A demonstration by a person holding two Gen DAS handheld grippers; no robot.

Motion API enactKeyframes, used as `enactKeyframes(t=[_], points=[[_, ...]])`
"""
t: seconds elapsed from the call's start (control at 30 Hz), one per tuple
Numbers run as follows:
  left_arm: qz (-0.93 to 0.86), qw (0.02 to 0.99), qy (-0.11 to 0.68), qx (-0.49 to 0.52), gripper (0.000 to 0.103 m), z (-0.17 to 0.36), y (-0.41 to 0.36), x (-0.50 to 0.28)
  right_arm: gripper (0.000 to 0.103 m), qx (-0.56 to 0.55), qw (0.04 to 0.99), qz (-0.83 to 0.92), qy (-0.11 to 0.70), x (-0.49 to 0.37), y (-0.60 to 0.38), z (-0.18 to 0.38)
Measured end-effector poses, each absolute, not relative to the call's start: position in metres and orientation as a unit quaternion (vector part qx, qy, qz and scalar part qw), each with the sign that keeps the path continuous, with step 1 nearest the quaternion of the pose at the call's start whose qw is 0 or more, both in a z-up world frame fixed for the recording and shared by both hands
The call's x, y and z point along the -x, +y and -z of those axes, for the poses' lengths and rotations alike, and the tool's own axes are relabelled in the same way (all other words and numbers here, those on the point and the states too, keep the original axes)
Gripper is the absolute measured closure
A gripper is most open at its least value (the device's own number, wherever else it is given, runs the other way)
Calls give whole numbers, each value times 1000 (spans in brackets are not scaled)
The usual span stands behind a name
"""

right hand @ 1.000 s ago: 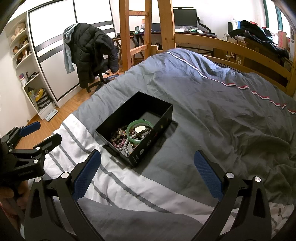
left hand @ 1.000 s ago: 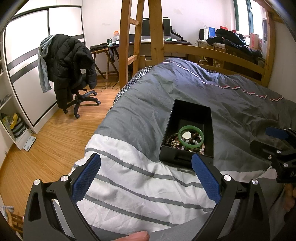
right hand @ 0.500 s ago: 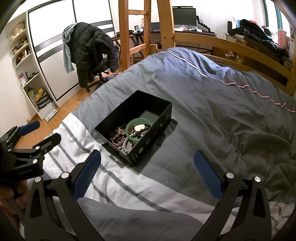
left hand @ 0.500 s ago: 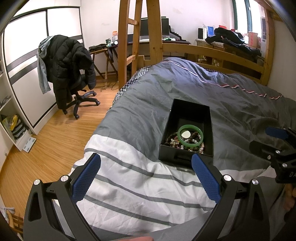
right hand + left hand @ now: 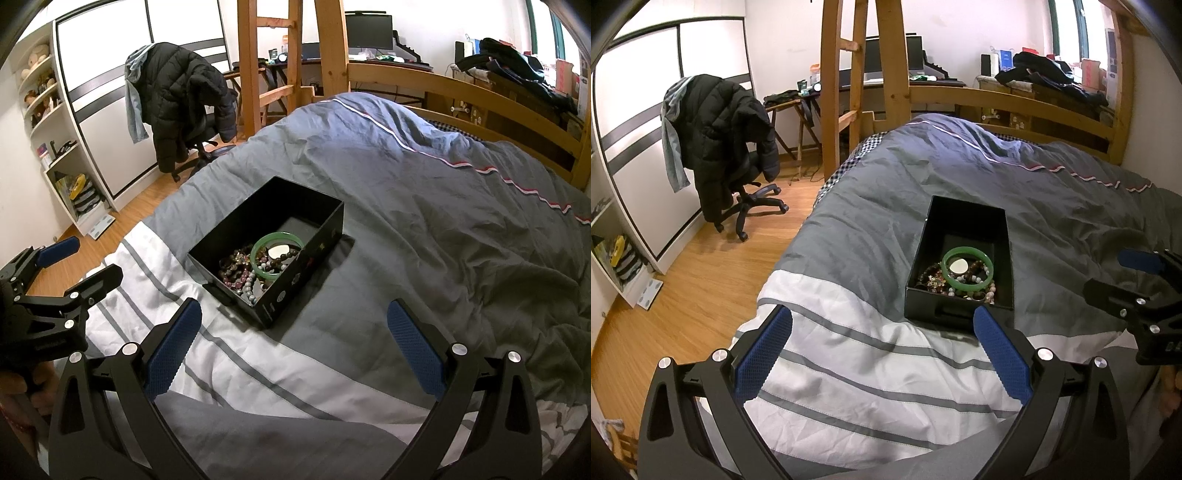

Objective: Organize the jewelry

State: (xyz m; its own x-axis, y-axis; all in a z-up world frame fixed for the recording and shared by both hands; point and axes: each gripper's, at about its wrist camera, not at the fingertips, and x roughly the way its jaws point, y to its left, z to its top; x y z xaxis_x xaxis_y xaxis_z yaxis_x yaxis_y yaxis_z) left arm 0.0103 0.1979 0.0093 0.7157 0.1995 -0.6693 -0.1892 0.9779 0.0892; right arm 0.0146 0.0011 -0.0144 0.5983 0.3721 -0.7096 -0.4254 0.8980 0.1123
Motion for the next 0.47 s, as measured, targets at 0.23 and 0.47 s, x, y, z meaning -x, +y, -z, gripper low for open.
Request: enactKeyframes(t=[0.23, 0.47], points=[[-101, 925, 365, -16, 6, -10, 197, -12, 4, 33, 893, -223, 389, -12, -1, 18], [-100, 924, 368, -14, 6, -11, 199, -14, 4, 36, 893, -224, 389, -13, 0, 17]])
